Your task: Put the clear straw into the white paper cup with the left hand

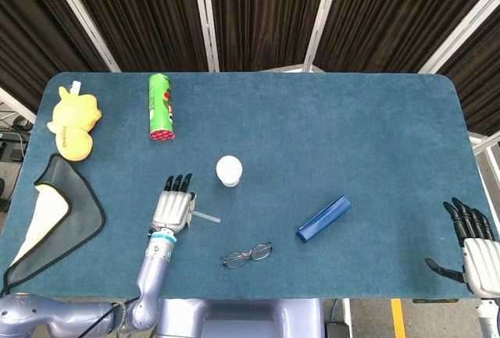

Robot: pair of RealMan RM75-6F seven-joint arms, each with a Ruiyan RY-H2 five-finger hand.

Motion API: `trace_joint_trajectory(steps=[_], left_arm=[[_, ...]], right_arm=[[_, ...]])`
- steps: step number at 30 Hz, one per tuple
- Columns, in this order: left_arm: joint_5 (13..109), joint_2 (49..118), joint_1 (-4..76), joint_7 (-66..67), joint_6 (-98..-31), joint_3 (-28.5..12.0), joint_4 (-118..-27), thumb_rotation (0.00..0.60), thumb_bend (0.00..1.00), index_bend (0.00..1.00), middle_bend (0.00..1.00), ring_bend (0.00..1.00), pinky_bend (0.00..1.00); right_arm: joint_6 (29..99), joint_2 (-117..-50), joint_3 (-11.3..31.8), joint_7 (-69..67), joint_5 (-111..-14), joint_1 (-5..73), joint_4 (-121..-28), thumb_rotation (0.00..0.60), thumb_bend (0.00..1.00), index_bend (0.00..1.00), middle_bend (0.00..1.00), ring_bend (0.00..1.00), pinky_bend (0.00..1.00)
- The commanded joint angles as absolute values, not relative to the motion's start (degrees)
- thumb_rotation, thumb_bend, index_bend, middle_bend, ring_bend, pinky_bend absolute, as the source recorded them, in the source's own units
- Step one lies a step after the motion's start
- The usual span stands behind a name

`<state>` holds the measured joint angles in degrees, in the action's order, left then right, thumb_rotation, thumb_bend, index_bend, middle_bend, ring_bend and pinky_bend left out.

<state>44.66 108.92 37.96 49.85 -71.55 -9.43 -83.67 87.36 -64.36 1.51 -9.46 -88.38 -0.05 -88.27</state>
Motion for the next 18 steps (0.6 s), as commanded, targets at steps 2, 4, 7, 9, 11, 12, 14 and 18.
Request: trace_joint_trajectory(steps=[2, 4, 7, 9, 11, 12, 14, 18], left_arm=[[45.52, 108.65, 37.66, 49.20, -71.85, -9.31, -84.33, 0.600, 0.44, 0.57, 0.00, 0.00, 0.02], [46.32, 108.11, 37.49, 48.69, -72.12, -9.32, -85.19, 0.600, 0.44, 0.57, 0.00, 0.00, 0.02], [47.95, 106.47, 37.27, 47.56, -72.88, -9.96, -87.83, 0.600, 0.44, 0.56, 0.00, 0.00, 0.02], [48.96, 104.32, 36.85, 45.73, -73.37, -11.13, -91.29, 0.600, 0.44, 0.56, 0.00, 0.00, 0.02], [48.86, 102.39, 36.53, 44.37, -73.22, -12.22, -94.11, 0.600, 0.44, 0.56, 0.00, 0.00, 0.02], [48.55, 101.50, 36.42, 43.71, -73.10, -12.92, -95.47, 0.600, 0.44, 0.56, 0.00, 0.00, 0.02], [47.52, 99.57, 36.26, 42.05, -72.76, -14.86, -98.54, 0.600, 0.44, 0.56, 0.00, 0.00, 0.02], [45.51, 96.93, 36.03, 37.57, -71.54, -18.53, -103.41, 0.600, 0.44, 0.56, 0.00, 0.00, 0.02]], right_arm=[[87.41, -64.37, 1.49, -9.42, -88.40, -0.07, -88.26, 0.600, 0.08, 0.00, 0.00, 0.00, 0.00], [87.45, -64.40, 1.49, -9.38, -88.41, -0.09, -88.24, 0.600, 0.08, 0.00, 0.00, 0.00, 0.00], [87.45, -64.42, 1.49, -9.32, -88.39, -0.08, -88.24, 0.600, 0.08, 0.00, 0.00, 0.00, 0.00], [87.48, -64.44, 1.50, -9.24, -88.38, -0.10, -88.25, 0.600, 0.08, 0.00, 0.00, 0.00, 0.00], [87.52, -64.46, 1.50, -9.16, -88.39, -0.11, -88.26, 0.600, 0.08, 0.00, 0.00, 0.00, 0.00], [87.53, -64.47, 1.50, -9.13, -88.38, -0.11, -88.26, 0.600, 0.08, 0.00, 0.00, 0.00, 0.00], [87.54, -64.48, 1.51, -9.05, -88.37, -0.12, -88.31, 0.600, 0.08, 0.00, 0.00, 0.00, 0.00], [87.50, -64.47, 1.52, -9.01, -88.33, -0.11, -88.37, 0.600, 0.08, 0.00, 0.00, 0.00, 0.00]])
